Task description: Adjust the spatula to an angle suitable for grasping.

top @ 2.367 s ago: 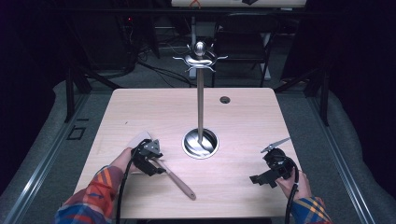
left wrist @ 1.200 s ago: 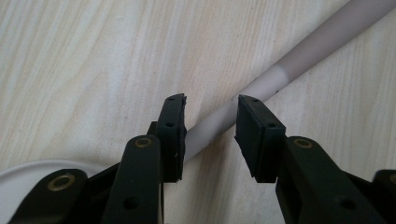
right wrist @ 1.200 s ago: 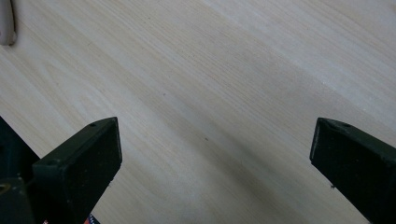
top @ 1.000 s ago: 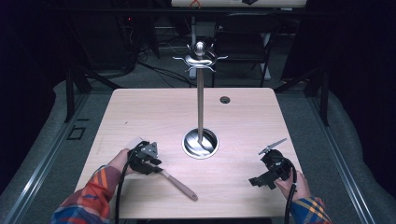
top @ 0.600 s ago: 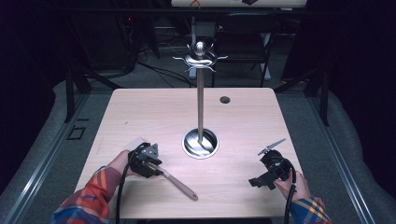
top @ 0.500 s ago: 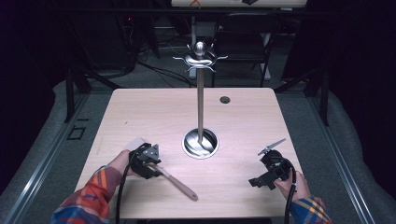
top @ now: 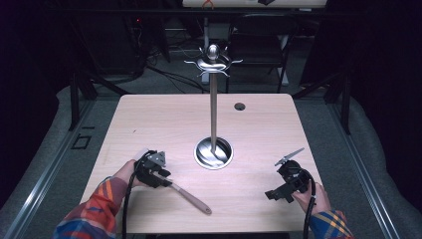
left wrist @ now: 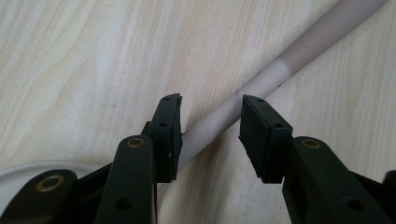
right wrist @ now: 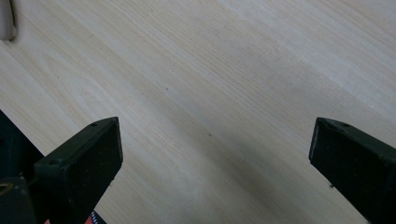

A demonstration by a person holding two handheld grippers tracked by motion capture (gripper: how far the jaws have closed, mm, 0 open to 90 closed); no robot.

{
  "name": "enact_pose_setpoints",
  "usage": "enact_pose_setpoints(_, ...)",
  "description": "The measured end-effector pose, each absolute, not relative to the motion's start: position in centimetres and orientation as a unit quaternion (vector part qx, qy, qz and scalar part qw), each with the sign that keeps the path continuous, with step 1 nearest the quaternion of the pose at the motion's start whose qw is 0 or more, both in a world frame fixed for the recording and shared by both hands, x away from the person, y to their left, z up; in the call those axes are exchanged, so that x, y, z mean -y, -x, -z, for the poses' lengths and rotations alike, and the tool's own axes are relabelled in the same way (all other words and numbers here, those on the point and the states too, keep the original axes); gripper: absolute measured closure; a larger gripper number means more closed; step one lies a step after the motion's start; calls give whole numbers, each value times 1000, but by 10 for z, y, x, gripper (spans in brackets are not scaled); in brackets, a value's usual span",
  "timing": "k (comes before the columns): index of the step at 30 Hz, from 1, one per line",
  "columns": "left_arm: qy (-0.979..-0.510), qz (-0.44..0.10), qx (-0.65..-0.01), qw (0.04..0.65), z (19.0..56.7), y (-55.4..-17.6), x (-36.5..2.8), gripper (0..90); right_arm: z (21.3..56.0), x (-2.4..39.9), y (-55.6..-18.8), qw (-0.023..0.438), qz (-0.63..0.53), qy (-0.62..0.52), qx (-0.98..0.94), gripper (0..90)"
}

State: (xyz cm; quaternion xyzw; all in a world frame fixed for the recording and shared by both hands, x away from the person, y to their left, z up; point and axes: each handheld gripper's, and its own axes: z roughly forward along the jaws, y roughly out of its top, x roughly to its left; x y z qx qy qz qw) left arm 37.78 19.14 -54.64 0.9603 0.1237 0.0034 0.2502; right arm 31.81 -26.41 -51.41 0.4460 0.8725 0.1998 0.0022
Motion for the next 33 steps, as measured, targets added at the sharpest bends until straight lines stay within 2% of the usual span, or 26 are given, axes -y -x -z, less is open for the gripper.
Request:
enact_pose_setpoints(3,-966,-10,-104,236,546,-376,-188,574,515,264,-318,1,-203,-447,-871,24)
enact_pose_setpoints(5,-967,-4,-98,235,549,-376,-185,463,515,264,-318,1,-199,-444,-874,23)
enact_pose_setpoints(7,-969,-1,-92,228,552,-378,-184,440,515,263,-318,1,-199,-444,-873,23)
enact_pose_setpoints(19,-969,1,-105,224,558,-381,-181,463,515,262,-319,-2,-195,-442,-875,24)
enact_pose_setpoints(21,-966,9,-120,227,557,-379,-180,520,515,261,-318,-5,-199,-442,-874,24)
enact_pose_setpoints(33,-971,-12,-145,192,553,-364,-175,585,516,262,-319,-5,-190,-444,-876,29)
